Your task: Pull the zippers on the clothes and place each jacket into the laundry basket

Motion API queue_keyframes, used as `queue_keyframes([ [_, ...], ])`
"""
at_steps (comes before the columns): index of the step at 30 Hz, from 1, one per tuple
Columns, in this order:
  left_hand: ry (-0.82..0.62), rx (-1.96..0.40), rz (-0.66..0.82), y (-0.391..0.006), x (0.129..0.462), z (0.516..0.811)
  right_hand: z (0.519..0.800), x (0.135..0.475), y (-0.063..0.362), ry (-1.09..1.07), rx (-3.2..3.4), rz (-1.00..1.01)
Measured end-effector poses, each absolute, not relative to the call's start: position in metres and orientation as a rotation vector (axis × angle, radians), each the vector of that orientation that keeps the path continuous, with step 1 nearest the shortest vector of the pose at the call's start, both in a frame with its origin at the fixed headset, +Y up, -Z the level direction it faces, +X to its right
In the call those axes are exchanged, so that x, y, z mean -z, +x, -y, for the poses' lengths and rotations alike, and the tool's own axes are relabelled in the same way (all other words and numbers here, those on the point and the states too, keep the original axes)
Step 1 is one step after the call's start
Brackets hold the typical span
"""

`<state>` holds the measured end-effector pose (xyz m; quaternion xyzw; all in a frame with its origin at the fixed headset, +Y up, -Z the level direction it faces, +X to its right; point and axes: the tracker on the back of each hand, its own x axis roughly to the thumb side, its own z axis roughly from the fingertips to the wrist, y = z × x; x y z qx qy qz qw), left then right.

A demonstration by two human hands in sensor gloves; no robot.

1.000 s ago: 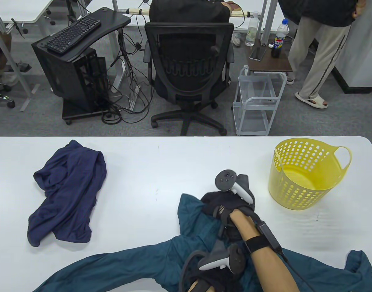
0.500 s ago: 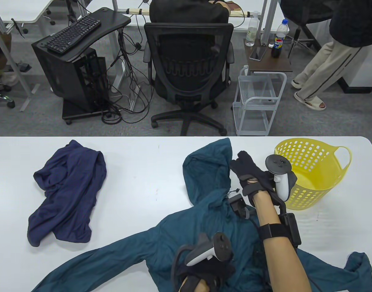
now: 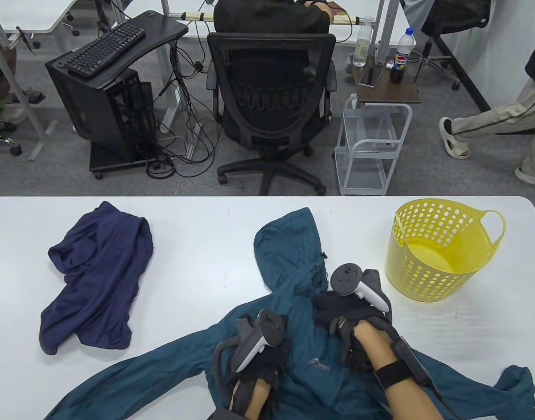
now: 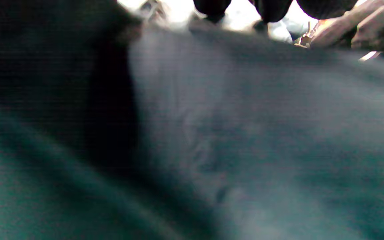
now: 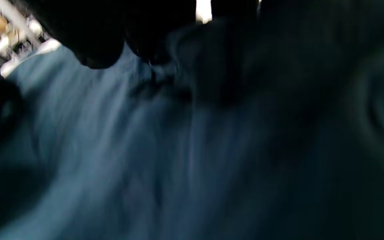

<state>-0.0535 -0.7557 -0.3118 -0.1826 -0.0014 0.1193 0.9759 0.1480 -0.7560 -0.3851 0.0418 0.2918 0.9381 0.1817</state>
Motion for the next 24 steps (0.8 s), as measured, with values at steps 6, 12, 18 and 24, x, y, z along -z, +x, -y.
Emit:
queue_keyframes([
  [6,-0.494,-0.203,0.146,-0.035,0.319,0.776,0.741,0.372,0.145,0.213,-2.627,-1.040],
  [12,-0.592,-0.112,0.180,-0.021,0.311,0.778,0.711,0.404,0.190,-0.316,-2.541,-0.403],
  [18,-0.632,-0.059,0.218,-0.005,0.300,0.776,0.749,0.425,0.183,-0.513,-2.598,-0.552],
  [24,-0.638,-0.077,0.231,-0.005,0.295,0.775,0.761,0.431,0.168,-0.564,-2.809,-0.313],
])
